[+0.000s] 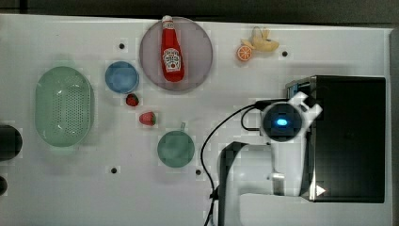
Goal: Flap open oven.
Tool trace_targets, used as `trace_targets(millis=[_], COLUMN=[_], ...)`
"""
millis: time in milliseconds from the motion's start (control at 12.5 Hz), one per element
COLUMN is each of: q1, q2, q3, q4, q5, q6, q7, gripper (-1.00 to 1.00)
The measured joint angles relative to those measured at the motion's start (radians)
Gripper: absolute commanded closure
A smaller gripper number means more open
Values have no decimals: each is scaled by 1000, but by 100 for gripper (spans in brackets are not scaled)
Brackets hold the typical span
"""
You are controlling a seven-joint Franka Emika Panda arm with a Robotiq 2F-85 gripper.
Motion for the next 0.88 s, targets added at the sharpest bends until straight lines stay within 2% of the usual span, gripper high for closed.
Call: trace_targets(millis=[320, 800, 880], q1=[55, 168, 178], q2=[69, 256, 299], q3=[54, 99, 107], q4=[-4, 4, 8], q5=[-150, -427, -449], q6=[-9, -5, -3], q7=[242, 590, 648], gripper=[65, 65, 65])
